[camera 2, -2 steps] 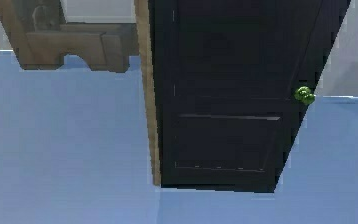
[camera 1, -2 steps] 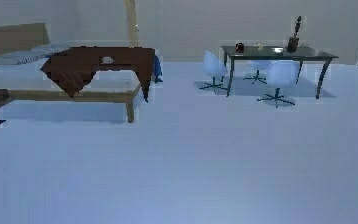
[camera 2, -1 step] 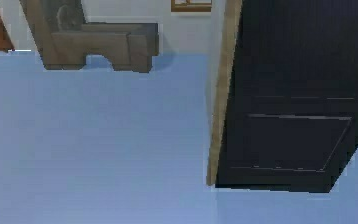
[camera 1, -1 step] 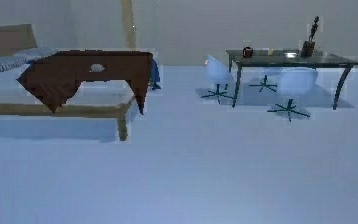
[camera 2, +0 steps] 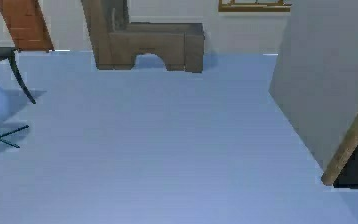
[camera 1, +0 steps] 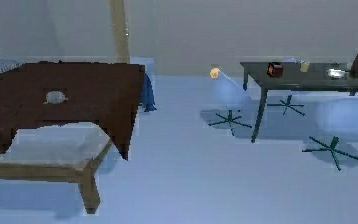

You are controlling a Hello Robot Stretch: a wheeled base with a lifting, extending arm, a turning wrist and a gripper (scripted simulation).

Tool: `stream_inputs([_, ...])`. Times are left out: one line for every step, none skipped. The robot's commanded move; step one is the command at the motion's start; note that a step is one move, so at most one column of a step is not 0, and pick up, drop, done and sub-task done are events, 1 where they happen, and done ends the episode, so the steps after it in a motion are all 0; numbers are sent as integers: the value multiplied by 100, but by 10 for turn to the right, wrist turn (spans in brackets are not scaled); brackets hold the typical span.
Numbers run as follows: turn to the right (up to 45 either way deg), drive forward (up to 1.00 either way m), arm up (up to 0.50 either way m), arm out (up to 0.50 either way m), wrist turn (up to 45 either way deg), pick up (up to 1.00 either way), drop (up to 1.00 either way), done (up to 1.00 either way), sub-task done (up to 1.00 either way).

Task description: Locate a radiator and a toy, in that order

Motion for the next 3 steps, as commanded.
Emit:
stream_inputs([0,100,0,0,0,0,0,0,0])
stream_inputs([-300,0,0,0,0,0,0,0,0])
stream_inputs([0,5,0,0,0,0,0,0,0])
